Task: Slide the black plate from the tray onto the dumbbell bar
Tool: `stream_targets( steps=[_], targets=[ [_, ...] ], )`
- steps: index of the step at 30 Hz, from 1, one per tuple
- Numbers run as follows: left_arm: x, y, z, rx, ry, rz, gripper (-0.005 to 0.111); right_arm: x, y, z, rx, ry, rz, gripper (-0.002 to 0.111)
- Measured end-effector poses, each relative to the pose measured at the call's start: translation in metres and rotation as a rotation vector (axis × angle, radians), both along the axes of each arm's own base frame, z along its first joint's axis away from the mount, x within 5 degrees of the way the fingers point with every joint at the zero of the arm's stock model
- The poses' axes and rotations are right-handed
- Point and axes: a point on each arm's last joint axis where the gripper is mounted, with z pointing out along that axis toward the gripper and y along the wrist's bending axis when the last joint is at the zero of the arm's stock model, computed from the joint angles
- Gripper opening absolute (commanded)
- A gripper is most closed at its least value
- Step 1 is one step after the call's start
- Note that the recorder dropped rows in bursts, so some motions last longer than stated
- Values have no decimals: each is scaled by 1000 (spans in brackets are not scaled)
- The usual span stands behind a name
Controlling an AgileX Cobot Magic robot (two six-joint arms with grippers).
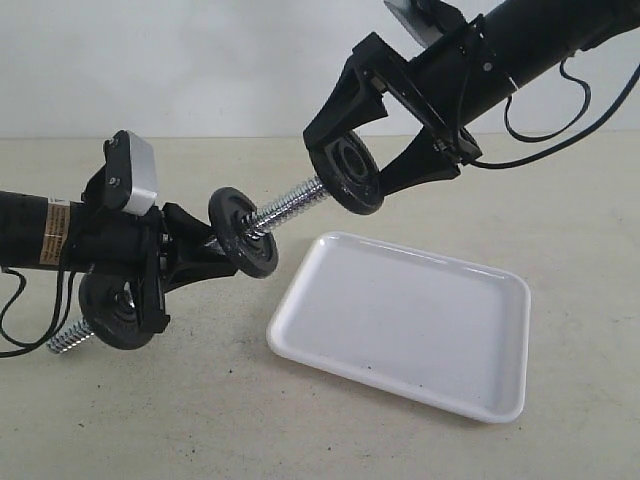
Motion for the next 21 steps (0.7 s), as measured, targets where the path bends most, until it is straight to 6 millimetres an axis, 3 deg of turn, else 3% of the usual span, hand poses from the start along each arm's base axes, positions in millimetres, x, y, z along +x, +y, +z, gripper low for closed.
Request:
stream_targets(
  steps=[21],
  targets=[
    [3,1,-1,18,-7,45,4,0,0,0,0,2,-2,1]
  ],
)
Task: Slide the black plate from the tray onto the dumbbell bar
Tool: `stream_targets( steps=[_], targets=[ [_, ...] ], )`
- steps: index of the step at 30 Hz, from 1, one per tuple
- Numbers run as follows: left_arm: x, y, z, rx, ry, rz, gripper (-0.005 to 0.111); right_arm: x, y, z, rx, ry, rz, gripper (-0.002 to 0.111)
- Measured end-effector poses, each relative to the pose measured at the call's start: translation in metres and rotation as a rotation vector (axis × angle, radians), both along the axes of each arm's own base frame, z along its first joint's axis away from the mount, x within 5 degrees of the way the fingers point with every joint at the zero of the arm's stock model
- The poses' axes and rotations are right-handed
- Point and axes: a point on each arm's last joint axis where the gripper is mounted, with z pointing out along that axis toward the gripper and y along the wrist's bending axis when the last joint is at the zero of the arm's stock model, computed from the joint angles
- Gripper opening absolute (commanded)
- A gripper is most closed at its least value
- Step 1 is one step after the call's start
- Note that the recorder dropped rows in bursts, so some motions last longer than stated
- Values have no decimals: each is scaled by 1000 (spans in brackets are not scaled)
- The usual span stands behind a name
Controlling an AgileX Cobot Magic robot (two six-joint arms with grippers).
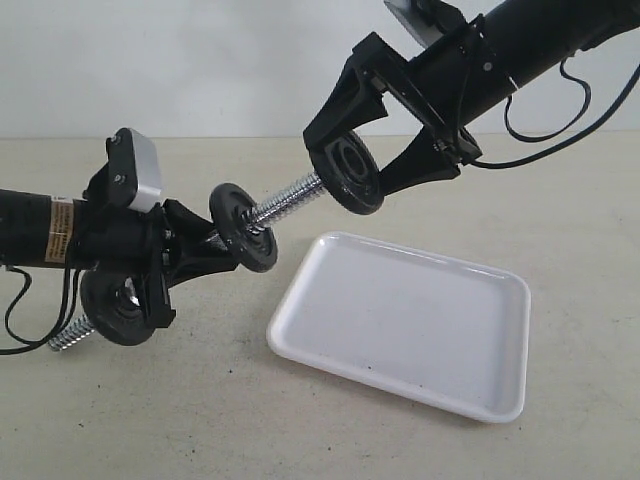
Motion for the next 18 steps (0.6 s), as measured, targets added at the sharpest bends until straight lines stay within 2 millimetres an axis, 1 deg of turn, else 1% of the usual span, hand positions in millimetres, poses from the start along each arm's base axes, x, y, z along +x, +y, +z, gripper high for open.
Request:
stream_targets(
  steps=[4,11,14,18],
  targets=[
    [4,6,-5,70,8,67,4,0,0,0,0,0,0,1],
    [12,21,-16,230,35,227,4,0,0,0,0,0,0,1],
    [14,25,-16,240,43,262,4,0,0,0,0,0,0,1],
    [14,25,-17,243,41,257,4,0,0,0,0,0,0,1]
  ],
)
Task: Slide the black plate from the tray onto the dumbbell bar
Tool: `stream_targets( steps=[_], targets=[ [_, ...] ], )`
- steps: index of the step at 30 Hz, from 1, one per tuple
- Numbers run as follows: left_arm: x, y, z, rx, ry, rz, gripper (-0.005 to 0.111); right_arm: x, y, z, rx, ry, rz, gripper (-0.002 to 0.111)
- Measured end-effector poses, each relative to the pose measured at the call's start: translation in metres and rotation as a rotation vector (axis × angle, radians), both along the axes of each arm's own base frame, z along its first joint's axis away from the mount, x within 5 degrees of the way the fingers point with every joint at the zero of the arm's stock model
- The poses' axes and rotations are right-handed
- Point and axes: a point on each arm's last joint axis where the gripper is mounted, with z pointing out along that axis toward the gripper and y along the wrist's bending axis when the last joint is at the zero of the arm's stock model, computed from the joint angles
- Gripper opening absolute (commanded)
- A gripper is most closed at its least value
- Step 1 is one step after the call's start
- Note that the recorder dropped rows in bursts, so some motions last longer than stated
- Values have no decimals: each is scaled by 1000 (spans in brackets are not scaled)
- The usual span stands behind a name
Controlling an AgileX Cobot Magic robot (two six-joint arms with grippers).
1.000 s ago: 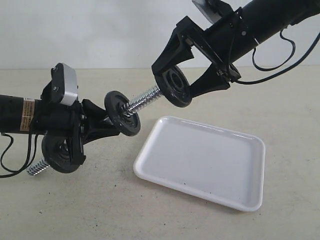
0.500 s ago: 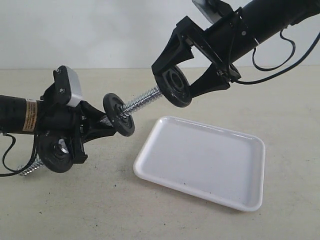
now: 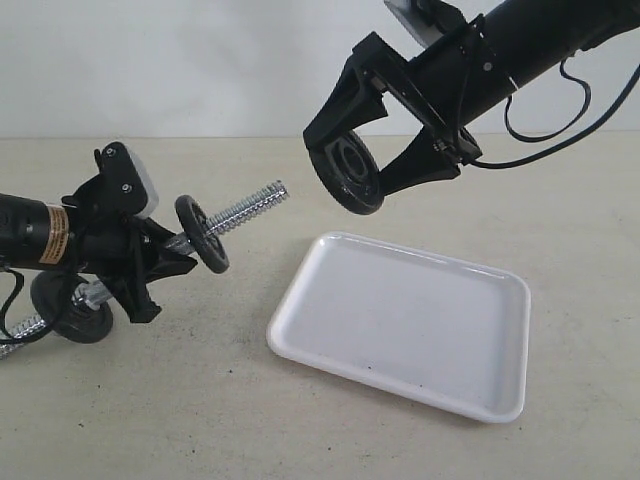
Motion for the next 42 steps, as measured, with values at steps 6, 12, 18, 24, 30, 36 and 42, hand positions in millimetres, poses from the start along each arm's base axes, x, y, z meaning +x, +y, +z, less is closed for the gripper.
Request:
stream_targets(
  steps=[6,12,18,24,30,36,42],
  targets=[
    [-1,-1,0,4,-3,-28,4,0,0,0,0,-1,1,1],
    [-4,-12,-1,-5,16,-38,4,0,0,0,0,-1,1,1],
    [-8,-35,0,-49,36,-30,4,0,0,0,0,-8,6,1],
    [-11,-47,1,-61,31,-45,4,0,0,0,0,-18,15,1],
    [-11,-49,1,-47,21,-29,4,0,-1,-1,-11,-27,23,1],
    [-11,-49,1,-42,15,-28,4,0,-3,-4,-53,-38,37,1],
    [-11,-50,1,-21,-1,-58,4,0,-4,-5,-67,-58,52,1]
  ],
)
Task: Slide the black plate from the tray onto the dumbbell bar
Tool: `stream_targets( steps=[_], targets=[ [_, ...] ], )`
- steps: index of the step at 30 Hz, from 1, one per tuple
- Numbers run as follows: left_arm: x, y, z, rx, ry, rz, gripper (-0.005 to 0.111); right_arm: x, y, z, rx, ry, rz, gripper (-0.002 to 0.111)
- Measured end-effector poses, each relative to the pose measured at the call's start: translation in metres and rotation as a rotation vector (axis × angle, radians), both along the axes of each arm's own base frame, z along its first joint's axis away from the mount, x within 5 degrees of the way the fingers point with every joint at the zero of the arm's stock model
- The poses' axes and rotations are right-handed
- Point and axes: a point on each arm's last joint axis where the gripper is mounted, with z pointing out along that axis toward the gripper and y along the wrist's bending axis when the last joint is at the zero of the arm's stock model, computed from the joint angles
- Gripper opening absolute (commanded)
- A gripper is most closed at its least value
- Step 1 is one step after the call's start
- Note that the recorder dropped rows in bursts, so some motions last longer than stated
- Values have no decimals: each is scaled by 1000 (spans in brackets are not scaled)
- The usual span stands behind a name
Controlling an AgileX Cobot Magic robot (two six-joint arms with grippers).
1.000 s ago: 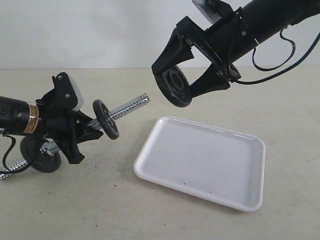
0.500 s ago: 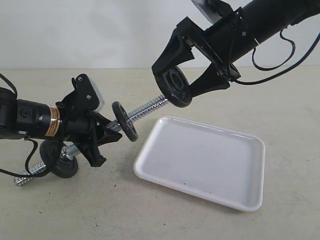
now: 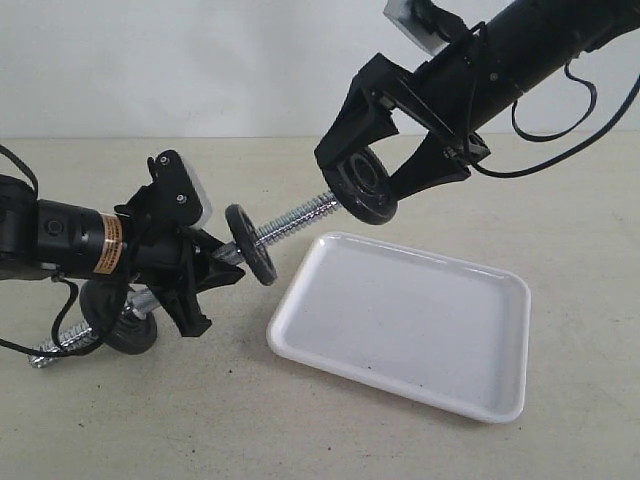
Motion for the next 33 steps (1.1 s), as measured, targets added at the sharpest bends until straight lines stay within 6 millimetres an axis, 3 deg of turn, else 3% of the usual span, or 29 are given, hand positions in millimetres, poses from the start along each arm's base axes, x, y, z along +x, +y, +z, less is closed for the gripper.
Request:
stream_targets(
  steps=[13,26,33],
  targets=[
    [-3,-2,-1,91,-91,-151,4,2,0,-6,-18,6,9,1],
    [-3,-3,-1,96,-101,-166,4,2,0,-6,-17,7,8,1],
    [3,0,2,0,-49,18,4,2,0,-6,-17,4,11,1]
  ],
)
